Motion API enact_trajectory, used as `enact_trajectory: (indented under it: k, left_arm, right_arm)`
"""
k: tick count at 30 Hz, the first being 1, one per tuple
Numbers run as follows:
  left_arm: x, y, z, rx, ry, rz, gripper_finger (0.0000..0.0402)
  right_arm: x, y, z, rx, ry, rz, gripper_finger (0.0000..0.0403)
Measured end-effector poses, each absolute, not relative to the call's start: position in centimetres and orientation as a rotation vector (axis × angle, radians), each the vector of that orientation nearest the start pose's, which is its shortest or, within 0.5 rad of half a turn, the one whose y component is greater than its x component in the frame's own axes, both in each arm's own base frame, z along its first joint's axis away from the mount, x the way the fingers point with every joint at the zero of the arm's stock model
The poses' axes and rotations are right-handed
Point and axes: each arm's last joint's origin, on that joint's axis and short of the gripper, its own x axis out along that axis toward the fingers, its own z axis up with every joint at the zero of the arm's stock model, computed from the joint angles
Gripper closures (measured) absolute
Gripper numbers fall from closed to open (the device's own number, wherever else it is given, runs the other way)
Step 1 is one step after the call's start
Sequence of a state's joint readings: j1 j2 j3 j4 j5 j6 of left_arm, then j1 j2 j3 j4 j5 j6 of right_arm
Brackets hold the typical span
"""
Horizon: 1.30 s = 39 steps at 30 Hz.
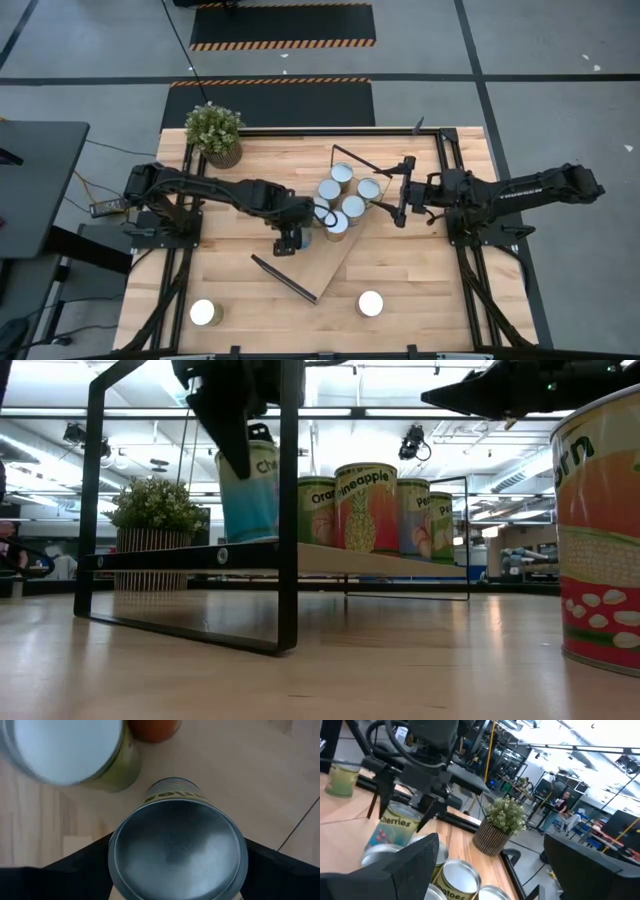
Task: Pick and place cans onto a shelf
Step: Put the canned cherries on the shelf
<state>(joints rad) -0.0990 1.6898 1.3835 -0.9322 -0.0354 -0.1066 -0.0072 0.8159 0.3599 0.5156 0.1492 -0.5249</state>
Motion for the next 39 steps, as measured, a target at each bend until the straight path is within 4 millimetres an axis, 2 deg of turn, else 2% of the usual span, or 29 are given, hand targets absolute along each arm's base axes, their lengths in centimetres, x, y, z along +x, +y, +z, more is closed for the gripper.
enact_trajectory:
  k: [9, 14, 29, 39]
  left_arm:
    - [33.5, -3.1, 25.4, 0.088, 1.246, 0.02, 0.0065]
    - [33.6, -2.7, 25.3, 0.062, 1.244, 0.049, 0.0051]
    - [33.6, -2.6, 25.4, 0.196, 1.244, 0.003, 0.0049]
    - [33.6, -2.6, 25.4, 0.215, 1.239, -0.011, 0.0049]
  right_arm:
    - [18.7, -0.5, 24.4, -0.461, -0.03, -0.124, 0.0034]
    - [18.9, -0.5, 24.3, -0.414, -0.02, -0.124, 0.0034]
    - [18.9, -0.1, 24.0, -0.289, 0.002, -0.101, 0.0034]
    - [18.8, 0.6, 23.8, -0.279, 0.02, -0.127, 0.0034]
